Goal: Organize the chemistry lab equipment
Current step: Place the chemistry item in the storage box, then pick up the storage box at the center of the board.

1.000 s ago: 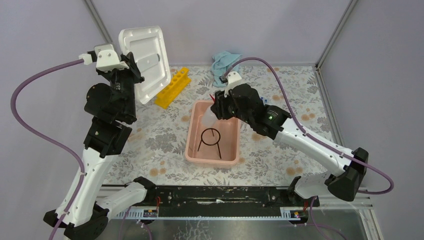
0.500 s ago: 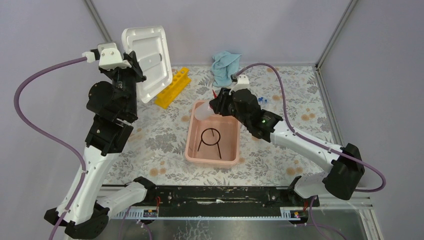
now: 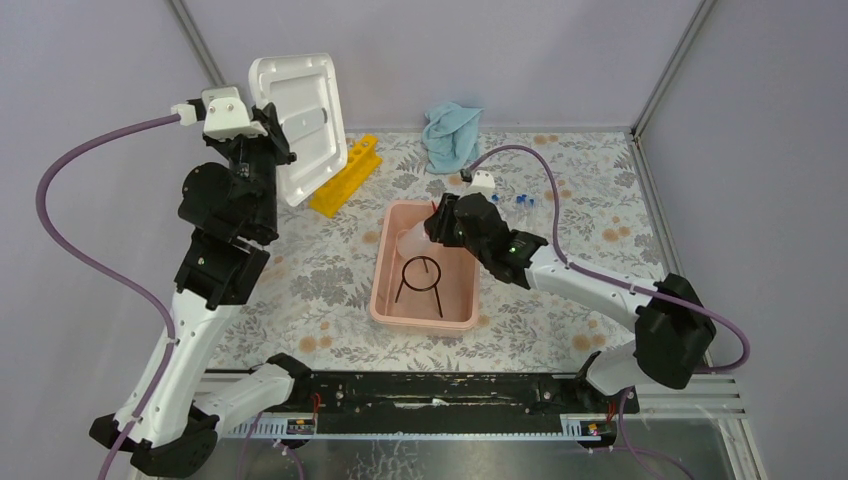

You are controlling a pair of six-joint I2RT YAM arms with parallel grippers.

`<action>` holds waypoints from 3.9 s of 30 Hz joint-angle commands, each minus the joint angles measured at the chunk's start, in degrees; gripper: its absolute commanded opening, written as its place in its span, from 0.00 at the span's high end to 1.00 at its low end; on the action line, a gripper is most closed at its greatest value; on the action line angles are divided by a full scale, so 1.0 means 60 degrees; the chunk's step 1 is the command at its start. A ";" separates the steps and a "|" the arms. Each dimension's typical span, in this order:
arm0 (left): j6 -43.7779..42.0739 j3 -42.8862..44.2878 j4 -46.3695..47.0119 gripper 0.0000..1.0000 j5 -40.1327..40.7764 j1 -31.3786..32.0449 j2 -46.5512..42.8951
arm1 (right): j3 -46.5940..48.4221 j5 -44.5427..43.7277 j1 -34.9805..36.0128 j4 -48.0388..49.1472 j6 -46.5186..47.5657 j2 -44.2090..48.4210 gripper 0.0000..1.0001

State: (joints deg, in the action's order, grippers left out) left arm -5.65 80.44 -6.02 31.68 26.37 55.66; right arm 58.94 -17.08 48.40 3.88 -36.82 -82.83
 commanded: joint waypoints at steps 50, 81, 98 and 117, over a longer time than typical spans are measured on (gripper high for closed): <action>0.0700 -0.0451 0.1356 1.00 -0.0095 0.0032 -0.0336 | 0.1464 -0.2862 -0.0043 -0.3371 0.0905 -0.0405 0.32; 0.0489 0.3015 -0.1805 1.00 0.1481 0.0027 0.1194 | 0.7025 0.1916 0.1383 -0.4869 0.6660 -0.2812 0.34; 0.3311 0.2703 -0.4780 1.00 0.2091 0.0029 0.0539 | 0.5884 0.0611 0.2348 -0.2917 0.5527 -0.2973 0.34; 0.4312 0.1605 -0.6036 1.00 0.0368 0.0021 -0.0192 | 0.3117 -0.3394 0.2227 -0.3681 0.3595 0.0658 0.32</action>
State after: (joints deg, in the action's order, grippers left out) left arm 18.61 87.77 -40.77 37.91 26.37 51.72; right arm 81.56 -29.08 62.22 -18.87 -12.53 -82.61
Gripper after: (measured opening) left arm 0.249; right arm 0.668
